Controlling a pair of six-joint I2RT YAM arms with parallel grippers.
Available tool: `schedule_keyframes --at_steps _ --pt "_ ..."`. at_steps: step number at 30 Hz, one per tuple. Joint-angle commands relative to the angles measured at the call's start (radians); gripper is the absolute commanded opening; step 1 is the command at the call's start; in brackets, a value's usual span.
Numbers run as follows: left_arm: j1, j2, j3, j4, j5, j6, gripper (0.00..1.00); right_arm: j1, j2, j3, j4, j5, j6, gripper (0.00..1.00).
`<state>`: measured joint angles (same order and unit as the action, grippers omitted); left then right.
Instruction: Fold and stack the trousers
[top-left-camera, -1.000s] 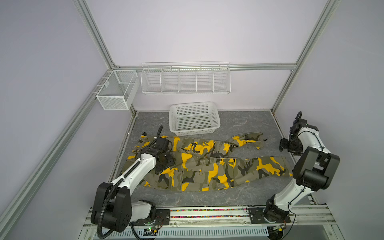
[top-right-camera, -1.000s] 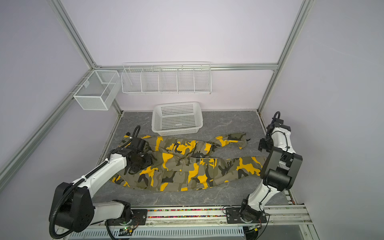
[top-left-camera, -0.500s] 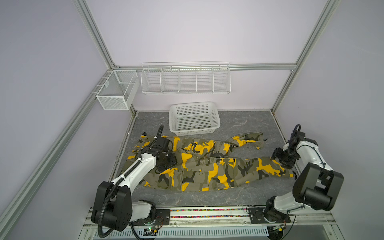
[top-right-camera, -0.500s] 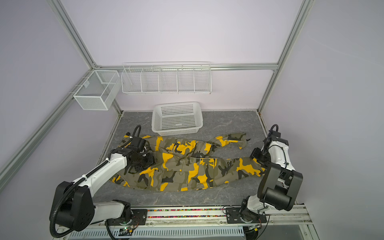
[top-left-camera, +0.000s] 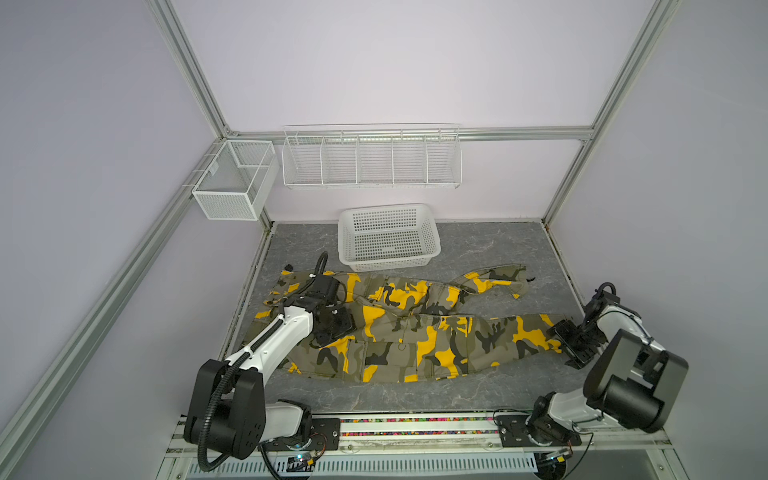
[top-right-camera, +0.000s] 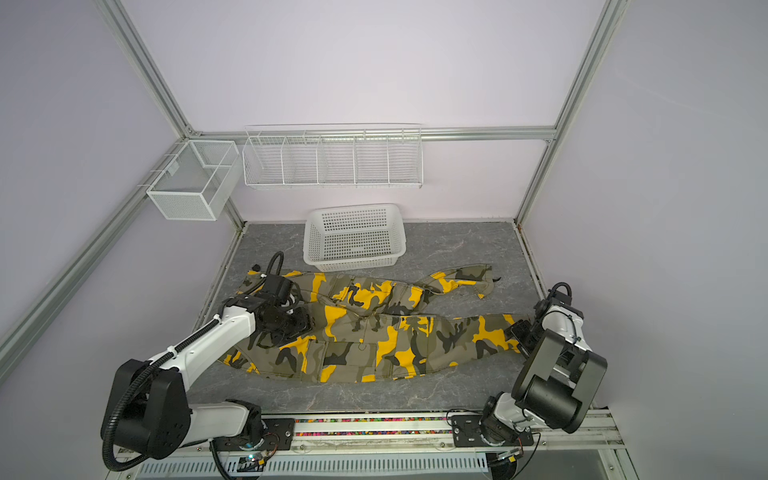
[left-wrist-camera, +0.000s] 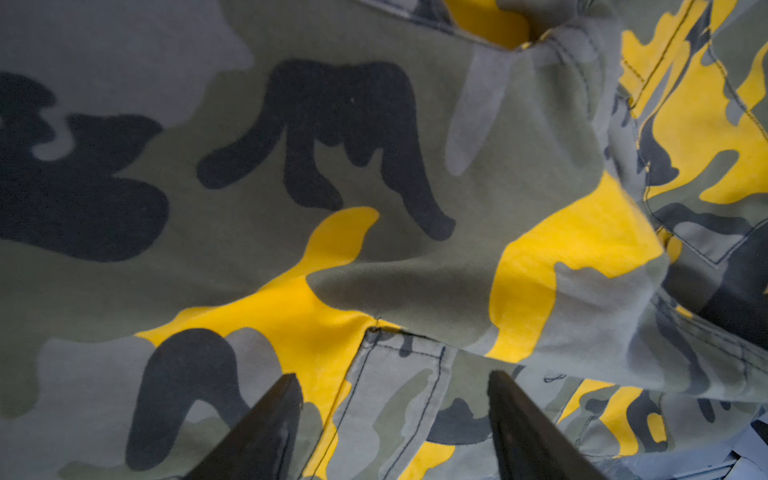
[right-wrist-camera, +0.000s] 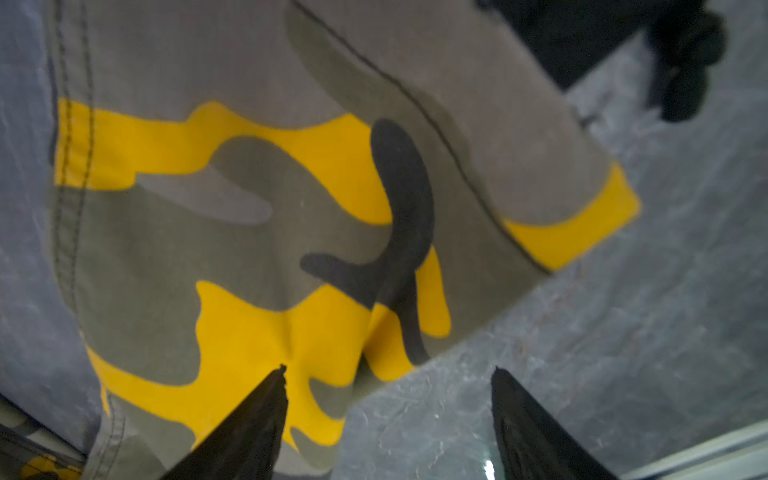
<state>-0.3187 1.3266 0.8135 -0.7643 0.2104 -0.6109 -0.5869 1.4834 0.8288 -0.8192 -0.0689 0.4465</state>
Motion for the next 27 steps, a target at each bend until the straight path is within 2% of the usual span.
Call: schedule_keyframes --at_steps 1,4,7,10,13,18,24,26,27 --pt "0.003 -0.002 -0.019 -0.001 -0.004 0.019 0.71 -0.001 0.055 0.039 0.078 -0.007 0.025 0.73" --pt "0.002 -0.013 -0.026 -0.004 -0.006 0.018 0.71 -0.001 0.11 0.043 0.093 -0.005 0.014 0.54" --pt "0.002 -0.027 -0.021 -0.02 -0.012 0.018 0.71 0.005 0.114 0.097 0.053 0.025 -0.014 0.23" --pt "0.002 -0.048 -0.026 -0.037 -0.022 0.019 0.71 0.038 0.083 0.167 -0.018 0.11 -0.069 0.1" --pt "0.003 -0.06 -0.036 -0.05 -0.025 0.017 0.71 0.104 0.077 0.242 -0.089 0.184 -0.101 0.06" --pt "0.003 -0.077 -0.043 -0.07 -0.045 0.022 0.71 0.267 0.132 0.377 -0.188 0.383 -0.105 0.08" --pt "0.003 -0.07 -0.057 -0.069 -0.059 0.031 0.71 0.425 0.358 0.579 -0.231 0.473 -0.112 0.14" --pt "0.002 -0.075 -0.061 -0.068 -0.058 0.03 0.71 0.464 0.429 0.639 -0.234 0.448 -0.11 0.17" --pt "0.002 -0.079 -0.063 -0.071 -0.059 0.028 0.71 0.481 0.468 0.666 -0.232 0.396 -0.111 0.2"
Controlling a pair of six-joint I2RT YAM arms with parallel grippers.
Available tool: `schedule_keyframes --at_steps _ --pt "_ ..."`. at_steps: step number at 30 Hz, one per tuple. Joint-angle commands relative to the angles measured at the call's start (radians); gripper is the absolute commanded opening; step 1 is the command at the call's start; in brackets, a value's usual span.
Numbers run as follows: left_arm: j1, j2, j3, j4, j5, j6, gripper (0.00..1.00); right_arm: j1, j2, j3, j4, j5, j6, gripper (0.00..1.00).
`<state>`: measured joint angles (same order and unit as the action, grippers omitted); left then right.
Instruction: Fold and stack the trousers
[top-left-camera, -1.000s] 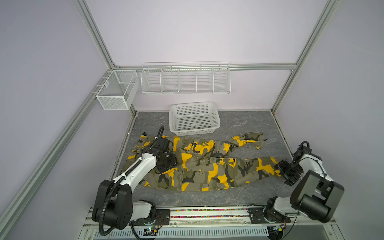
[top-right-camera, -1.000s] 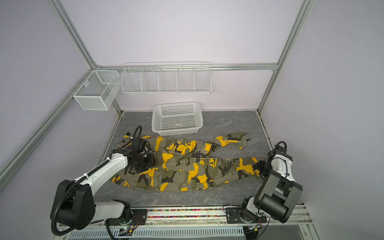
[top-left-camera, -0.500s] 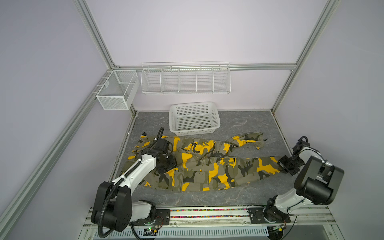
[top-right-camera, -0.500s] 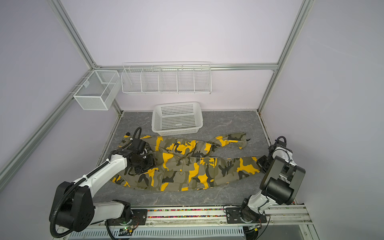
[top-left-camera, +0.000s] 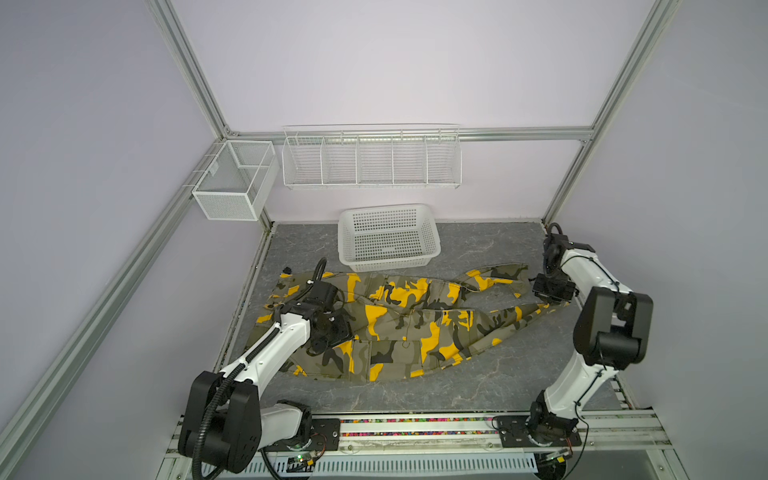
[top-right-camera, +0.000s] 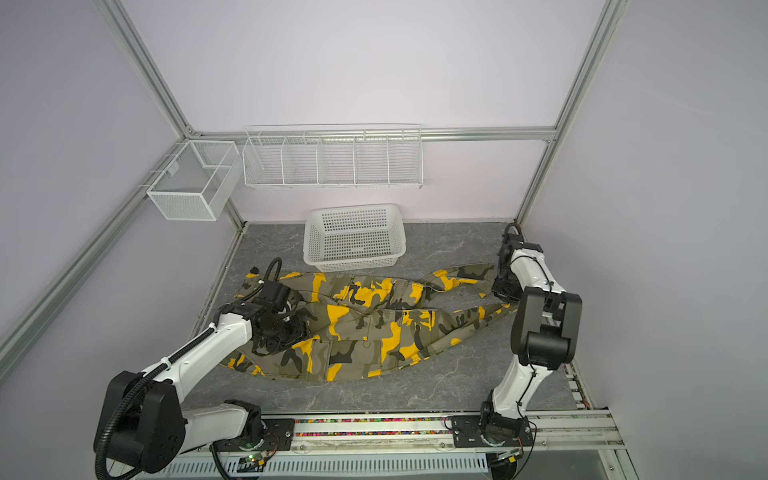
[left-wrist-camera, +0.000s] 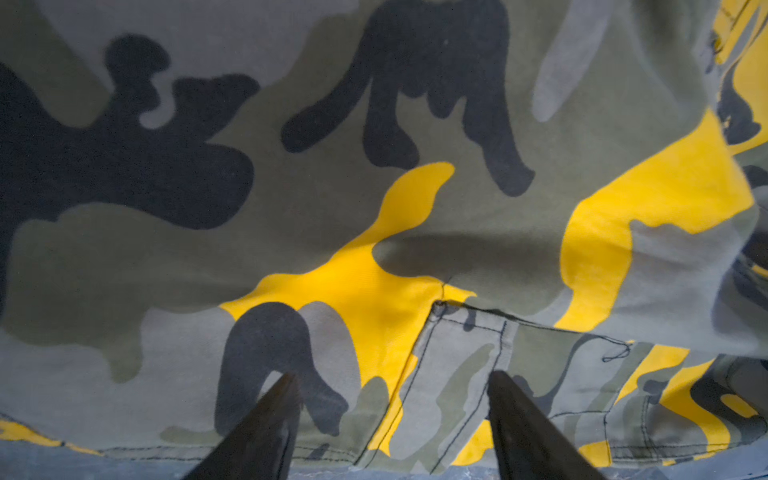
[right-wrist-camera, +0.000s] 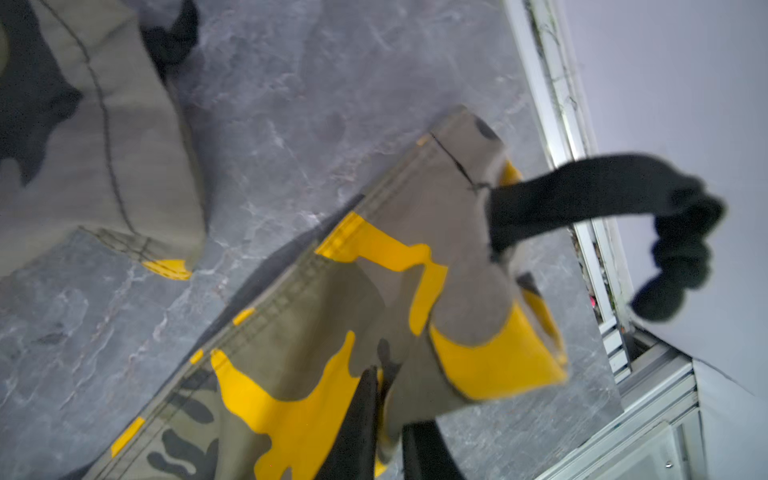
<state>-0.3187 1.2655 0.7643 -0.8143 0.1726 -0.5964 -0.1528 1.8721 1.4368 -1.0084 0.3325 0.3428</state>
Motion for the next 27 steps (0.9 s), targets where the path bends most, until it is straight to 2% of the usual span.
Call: schedule_keyframes --at_steps 1,6,10,15,18,20,23,27 --pt "0.003 -0.021 -0.017 -0.022 -0.022 0.012 0.71 0.056 0.103 0.077 -0.04 -0.036 -0.005 0.23" --pt "0.003 -0.046 -0.035 -0.025 -0.024 0.001 0.71 0.097 0.128 0.113 0.042 -0.216 -0.061 0.42" --pt "0.002 -0.05 -0.047 -0.02 -0.021 -0.003 0.71 0.065 0.055 0.052 0.136 -0.379 -0.112 0.5" --pt "0.002 -0.051 -0.042 -0.031 -0.016 0.006 0.71 -0.033 -0.112 -0.032 0.089 -0.334 -0.115 0.5" --pt "0.001 -0.057 -0.028 -0.034 -0.009 0.005 0.71 -0.144 -0.194 -0.115 0.102 -0.378 -0.137 0.5" --pt "0.002 -0.056 -0.025 -0.022 0.004 0.0 0.71 -0.205 -0.189 -0.14 0.109 -0.451 -0.154 0.5" --pt "0.002 -0.049 -0.014 -0.009 0.028 -0.008 0.72 -0.235 -0.155 -0.153 0.156 -0.527 -0.161 0.51" --pt "0.002 -0.054 0.02 -0.009 0.053 -0.004 0.75 -0.254 -0.067 -0.125 0.192 -0.55 -0.17 0.51"
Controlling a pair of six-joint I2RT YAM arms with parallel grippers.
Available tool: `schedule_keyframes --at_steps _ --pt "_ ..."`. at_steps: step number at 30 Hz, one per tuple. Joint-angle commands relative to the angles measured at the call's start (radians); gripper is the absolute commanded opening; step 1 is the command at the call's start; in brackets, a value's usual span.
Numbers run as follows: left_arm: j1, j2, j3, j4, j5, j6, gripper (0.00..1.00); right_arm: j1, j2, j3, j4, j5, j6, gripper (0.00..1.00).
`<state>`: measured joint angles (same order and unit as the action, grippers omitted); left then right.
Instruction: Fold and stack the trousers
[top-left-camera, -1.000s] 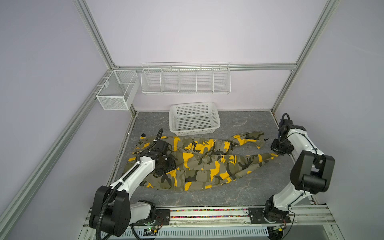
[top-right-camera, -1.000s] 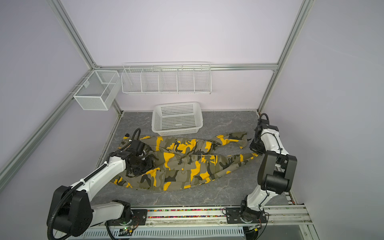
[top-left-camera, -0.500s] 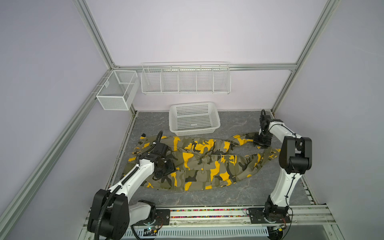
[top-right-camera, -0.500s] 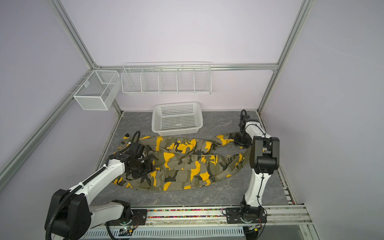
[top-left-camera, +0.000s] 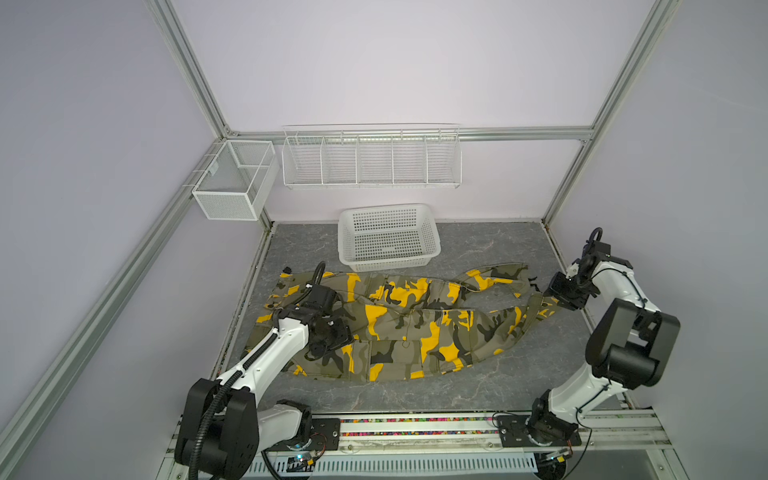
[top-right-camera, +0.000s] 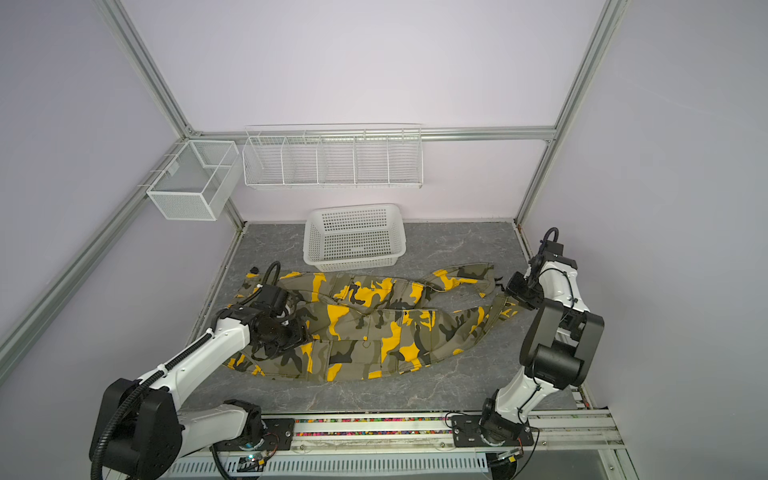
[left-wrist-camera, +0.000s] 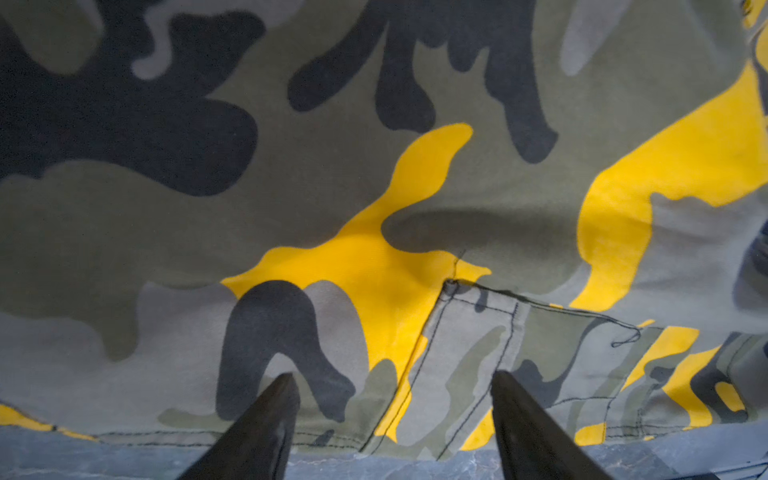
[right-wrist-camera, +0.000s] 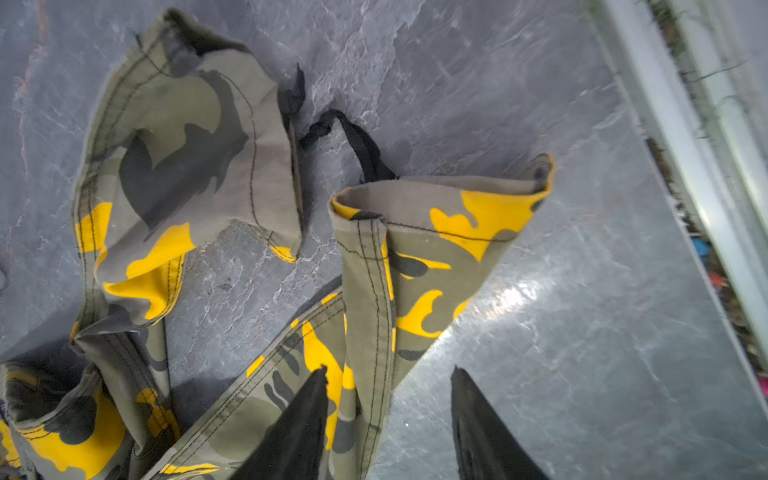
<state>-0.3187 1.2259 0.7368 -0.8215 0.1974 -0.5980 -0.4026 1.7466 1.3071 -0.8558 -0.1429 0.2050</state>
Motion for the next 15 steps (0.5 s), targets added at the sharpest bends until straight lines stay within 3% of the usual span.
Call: schedule_keyframes --at_steps 1,10,15 --pt "0.003 -0.019 0.057 0.0 0.037 -0.001 0.76 -0.007 0.086 0.019 0.041 -0.09 -0.039 0.51" --pt "0.003 -0.035 0.055 0.034 0.072 -0.006 0.78 -0.007 0.232 0.065 0.101 -0.134 -0.047 0.44" --pt "0.006 -0.011 0.056 0.042 0.065 0.005 0.78 -0.005 0.215 0.075 0.078 -0.142 -0.049 0.16"
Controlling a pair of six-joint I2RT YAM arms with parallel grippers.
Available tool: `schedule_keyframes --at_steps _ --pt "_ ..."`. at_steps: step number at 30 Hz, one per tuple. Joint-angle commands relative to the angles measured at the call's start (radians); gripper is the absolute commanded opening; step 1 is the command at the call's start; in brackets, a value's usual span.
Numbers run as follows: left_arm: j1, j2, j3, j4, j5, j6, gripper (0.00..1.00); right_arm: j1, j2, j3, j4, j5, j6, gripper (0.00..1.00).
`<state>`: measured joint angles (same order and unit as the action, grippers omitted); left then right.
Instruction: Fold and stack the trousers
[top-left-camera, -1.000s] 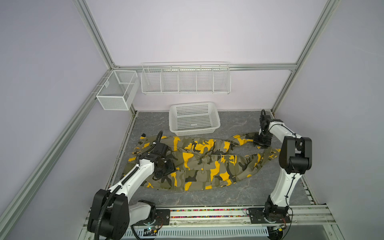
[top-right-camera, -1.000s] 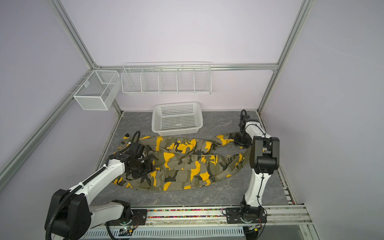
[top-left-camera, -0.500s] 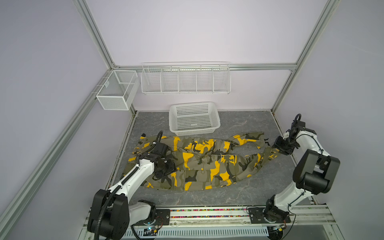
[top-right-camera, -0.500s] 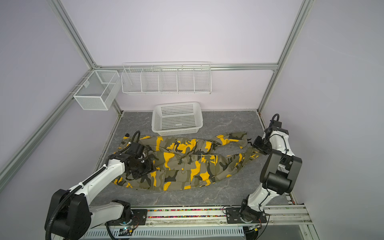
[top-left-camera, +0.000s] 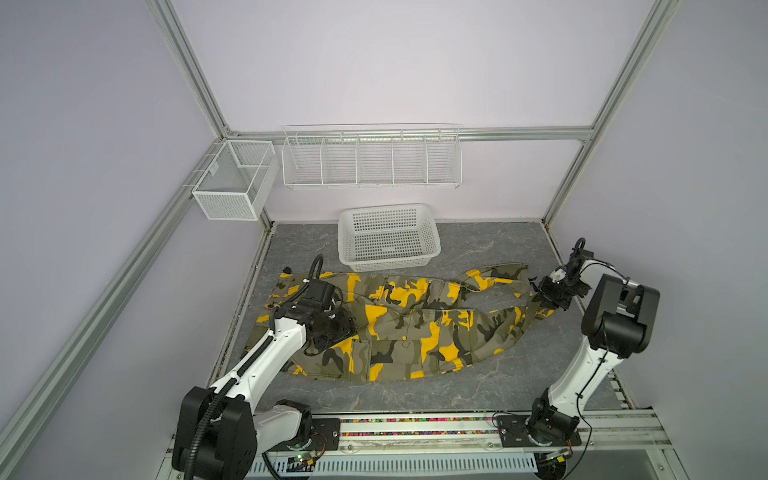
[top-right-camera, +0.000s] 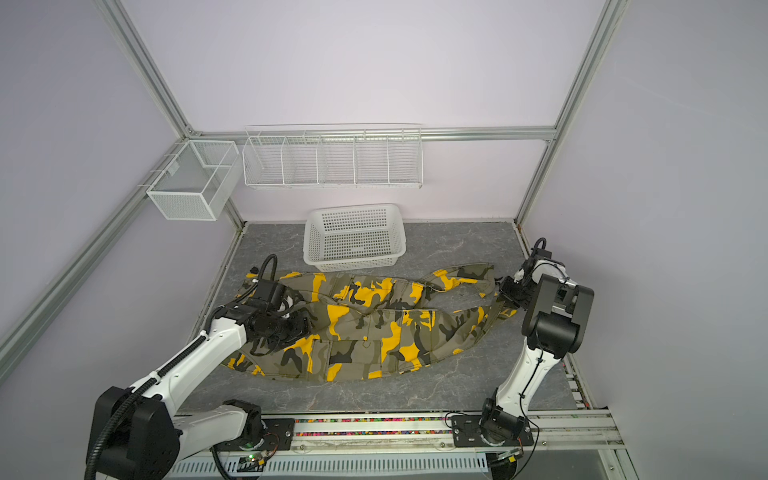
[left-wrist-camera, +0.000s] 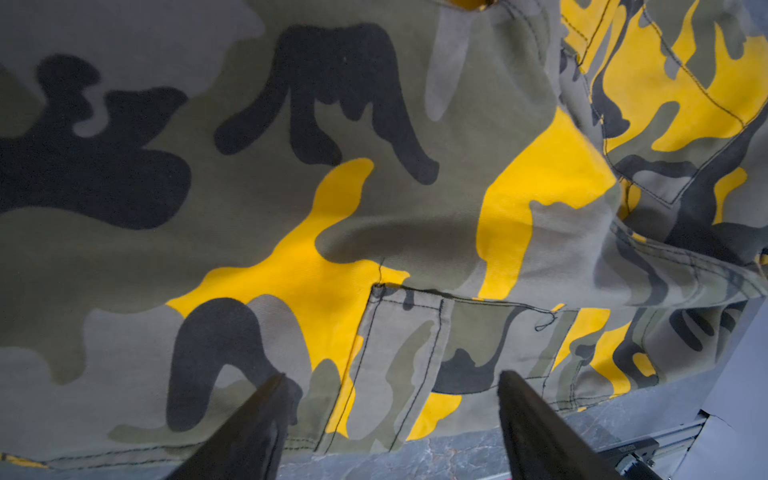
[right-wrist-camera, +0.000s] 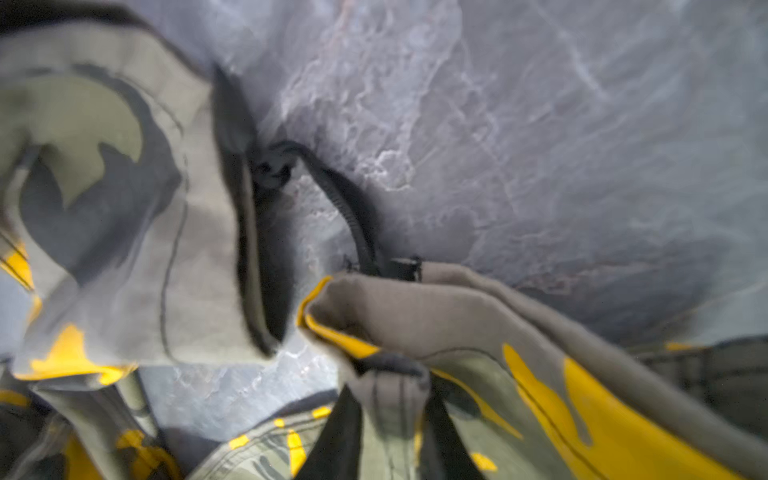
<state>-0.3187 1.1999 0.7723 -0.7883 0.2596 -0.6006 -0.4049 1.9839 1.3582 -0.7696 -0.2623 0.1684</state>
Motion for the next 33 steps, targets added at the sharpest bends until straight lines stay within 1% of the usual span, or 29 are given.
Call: schedule_keyframes --at_steps 1,4,6,11,13,16,19,23,26,28,29,31,32,33 --pt "0.006 0.023 0.021 0.011 0.004 0.009 0.78 -0.003 -0.039 0.023 -0.024 -0.001 -0.013 0.13" --pt "0.005 0.05 0.015 0.015 -0.001 0.013 0.78 -0.005 -0.099 0.016 -0.084 0.053 -0.014 0.08" --pt "0.006 0.068 0.012 0.014 -0.025 0.016 0.78 -0.014 -0.152 -0.004 -0.117 0.078 0.011 0.06" --pt "0.007 0.12 0.017 -0.001 -0.088 0.018 0.78 -0.062 -0.326 -0.095 -0.18 0.065 0.148 0.06" --pt "0.008 0.147 0.026 -0.01 -0.111 0.018 0.78 -0.089 -0.421 -0.139 -0.223 0.088 0.204 0.06" --pt "0.01 0.193 0.045 -0.026 -0.149 0.021 0.78 -0.162 -0.554 -0.205 -0.282 0.152 0.273 0.07" --pt "0.015 0.231 0.067 -0.029 -0.163 0.022 0.78 -0.227 -0.66 -0.313 -0.306 0.21 0.311 0.07" --pt "0.015 0.275 0.111 -0.034 -0.166 0.022 0.78 -0.267 -0.738 -0.444 -0.286 0.313 0.347 0.07" --pt "0.017 0.292 0.147 -0.046 -0.164 0.027 0.78 -0.283 -0.769 -0.471 -0.303 0.393 0.358 0.15" --pt "0.018 0.297 0.174 -0.062 -0.16 0.034 0.78 -0.284 -0.802 -0.451 -0.324 0.442 0.364 0.34" --pt "0.019 0.299 0.186 -0.072 -0.164 0.038 0.78 -0.284 -0.816 -0.437 -0.336 0.445 0.369 0.39" --pt "0.02 0.295 0.216 -0.089 -0.169 0.056 0.79 -0.27 -0.846 -0.4 -0.349 0.423 0.389 0.44" --pt "0.02 0.293 0.229 -0.086 -0.166 0.074 0.8 -0.261 -0.854 -0.39 -0.349 0.403 0.407 0.45" --pt "0.02 0.29 0.244 -0.08 -0.169 0.089 0.8 -0.244 -0.863 -0.386 -0.332 0.346 0.421 0.46"
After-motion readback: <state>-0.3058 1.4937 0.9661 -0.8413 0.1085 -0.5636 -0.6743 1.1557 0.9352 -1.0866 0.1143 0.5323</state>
